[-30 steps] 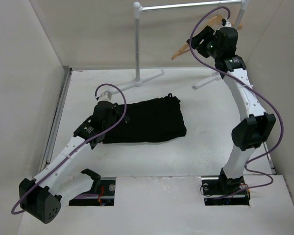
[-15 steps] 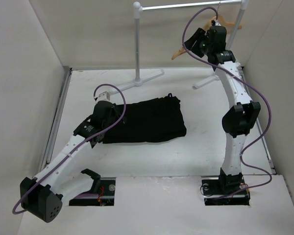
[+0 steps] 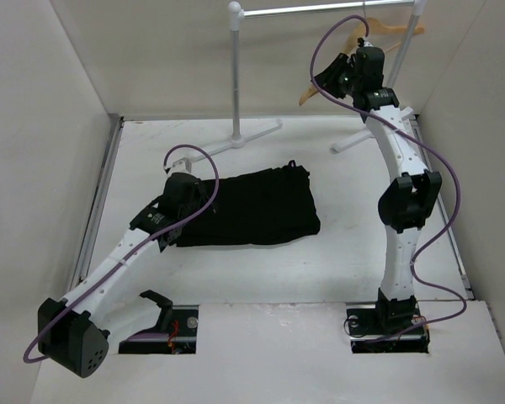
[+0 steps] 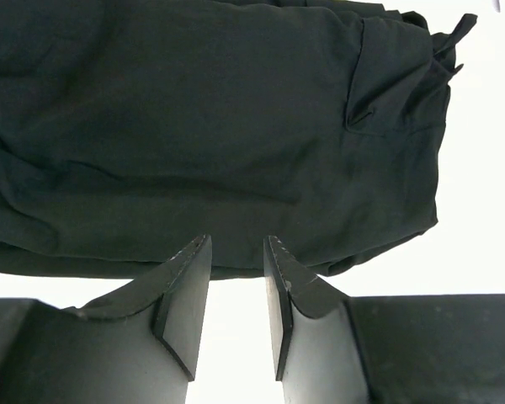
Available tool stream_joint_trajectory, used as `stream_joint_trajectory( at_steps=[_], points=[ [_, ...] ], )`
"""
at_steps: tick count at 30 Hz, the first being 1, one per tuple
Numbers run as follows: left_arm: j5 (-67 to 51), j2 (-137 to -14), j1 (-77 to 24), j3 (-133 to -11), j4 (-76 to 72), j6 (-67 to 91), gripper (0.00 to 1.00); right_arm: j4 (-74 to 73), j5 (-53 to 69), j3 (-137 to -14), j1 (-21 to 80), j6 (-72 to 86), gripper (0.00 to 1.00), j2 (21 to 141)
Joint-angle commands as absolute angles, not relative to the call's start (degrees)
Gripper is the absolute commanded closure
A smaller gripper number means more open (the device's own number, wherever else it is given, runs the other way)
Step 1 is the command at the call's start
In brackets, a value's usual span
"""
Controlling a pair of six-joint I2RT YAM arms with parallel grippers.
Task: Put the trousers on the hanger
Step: Pick up the hanger from the clothesline.
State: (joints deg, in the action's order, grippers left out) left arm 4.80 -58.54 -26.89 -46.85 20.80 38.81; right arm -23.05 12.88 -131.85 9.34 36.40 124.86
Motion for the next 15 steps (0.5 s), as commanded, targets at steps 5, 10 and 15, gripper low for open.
stream_joint_trajectory(
  at_steps=[5,10,15],
  points=[
    [5.8,-58.7,-26.4,-47.6,19.0,38.9,0.70,-17.2,16.3,-135.0,10.3,35.0,0.77,121.6],
    [5.4,-59.9,-26.6,-48.8,17.9,38.9,0.70,-17.6,16.6,-134.6,10.6,34.0,0.80,117.9],
    [5.4,-60.8,-27.1,-49.8,17.4,38.9,0.68,-17.1,18.0,-129.3,11.3,33.8,0.81,112.3]
  ],
)
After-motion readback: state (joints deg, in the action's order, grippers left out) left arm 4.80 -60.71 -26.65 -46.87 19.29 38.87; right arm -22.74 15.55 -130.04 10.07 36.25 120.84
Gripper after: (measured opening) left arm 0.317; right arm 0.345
